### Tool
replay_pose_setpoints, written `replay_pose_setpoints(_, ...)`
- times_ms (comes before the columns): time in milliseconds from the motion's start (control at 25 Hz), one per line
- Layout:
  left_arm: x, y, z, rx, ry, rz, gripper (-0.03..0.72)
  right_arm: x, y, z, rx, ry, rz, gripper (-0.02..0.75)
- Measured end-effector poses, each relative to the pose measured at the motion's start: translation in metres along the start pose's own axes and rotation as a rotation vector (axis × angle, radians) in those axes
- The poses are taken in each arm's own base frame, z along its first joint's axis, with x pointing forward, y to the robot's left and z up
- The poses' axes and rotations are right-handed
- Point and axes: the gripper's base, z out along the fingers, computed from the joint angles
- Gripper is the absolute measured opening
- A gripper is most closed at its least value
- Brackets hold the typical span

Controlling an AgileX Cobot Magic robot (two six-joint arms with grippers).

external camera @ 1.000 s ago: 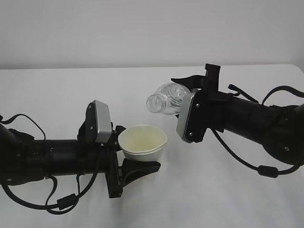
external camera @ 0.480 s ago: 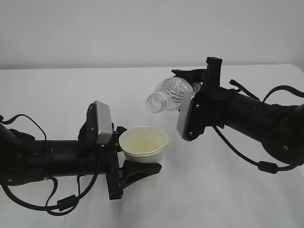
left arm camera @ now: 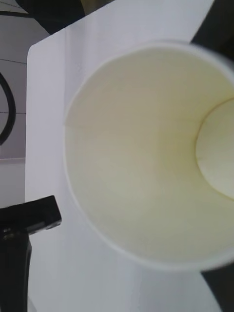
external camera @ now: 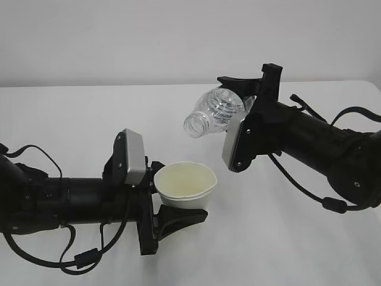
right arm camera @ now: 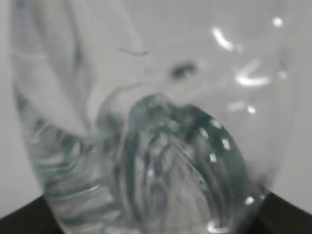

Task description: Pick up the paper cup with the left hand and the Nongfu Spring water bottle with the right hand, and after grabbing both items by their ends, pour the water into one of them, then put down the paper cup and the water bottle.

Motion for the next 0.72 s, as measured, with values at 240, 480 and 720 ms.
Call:
replay_pose_setpoints(240,-0.001,0.0016,-0.0002,-0.017,-0.005,-0.006,0.458,-0.0012,-0.0034,-0.0001,0.038,-0.012,-0.049,0.474)
replay_pose_setpoints(480,-0.0037,0.002,-0.0007,-0.021,-0.011,-0.001,0.456,-0.0014,-0.004,-0.0001,0.045,-0.014,-0.085,0.474)
replay_pose_setpoints(720,-0.0079,0.0024,-0.0015,-0.024,-0.019,0.009,0.455,-0.0018,-0.0048,-0.0001,0.054,-0.017,-0.098,0.474)
